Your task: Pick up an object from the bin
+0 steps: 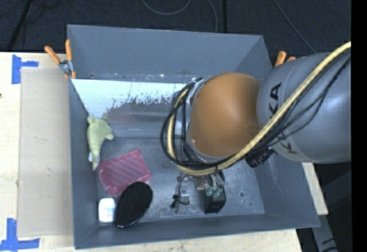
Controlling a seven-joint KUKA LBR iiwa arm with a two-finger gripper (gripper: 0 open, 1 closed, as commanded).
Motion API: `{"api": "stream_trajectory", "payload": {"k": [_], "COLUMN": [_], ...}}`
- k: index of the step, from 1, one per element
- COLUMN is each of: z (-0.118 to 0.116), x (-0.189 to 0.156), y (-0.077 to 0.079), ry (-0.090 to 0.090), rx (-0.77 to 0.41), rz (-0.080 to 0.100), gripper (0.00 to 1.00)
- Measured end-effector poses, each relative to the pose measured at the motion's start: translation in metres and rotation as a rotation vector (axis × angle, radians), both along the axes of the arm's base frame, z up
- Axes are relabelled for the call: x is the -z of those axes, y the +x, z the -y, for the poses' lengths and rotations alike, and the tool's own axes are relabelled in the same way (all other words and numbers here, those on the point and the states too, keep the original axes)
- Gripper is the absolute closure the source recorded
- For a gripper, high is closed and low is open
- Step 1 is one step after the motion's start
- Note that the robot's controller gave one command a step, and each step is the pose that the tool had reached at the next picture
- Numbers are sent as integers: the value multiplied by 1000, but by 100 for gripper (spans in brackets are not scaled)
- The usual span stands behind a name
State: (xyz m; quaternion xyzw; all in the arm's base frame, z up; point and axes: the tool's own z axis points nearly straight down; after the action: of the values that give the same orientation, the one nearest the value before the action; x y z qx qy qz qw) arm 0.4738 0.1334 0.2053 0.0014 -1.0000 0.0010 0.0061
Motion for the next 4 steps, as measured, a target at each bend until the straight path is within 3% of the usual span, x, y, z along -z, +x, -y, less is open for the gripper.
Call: {"api": "stream_trajectory", "payload": {"k": [1,2,3,4], "z": [1,-17,-53,-61], "x": [-4,20,69,80], "y": [2,19,12,11], "ry": [2,2,3,3], "rx": [4,-82,-240,-312], "rz": [9,11,5,4], "gripper": [0,0,0,0]}}
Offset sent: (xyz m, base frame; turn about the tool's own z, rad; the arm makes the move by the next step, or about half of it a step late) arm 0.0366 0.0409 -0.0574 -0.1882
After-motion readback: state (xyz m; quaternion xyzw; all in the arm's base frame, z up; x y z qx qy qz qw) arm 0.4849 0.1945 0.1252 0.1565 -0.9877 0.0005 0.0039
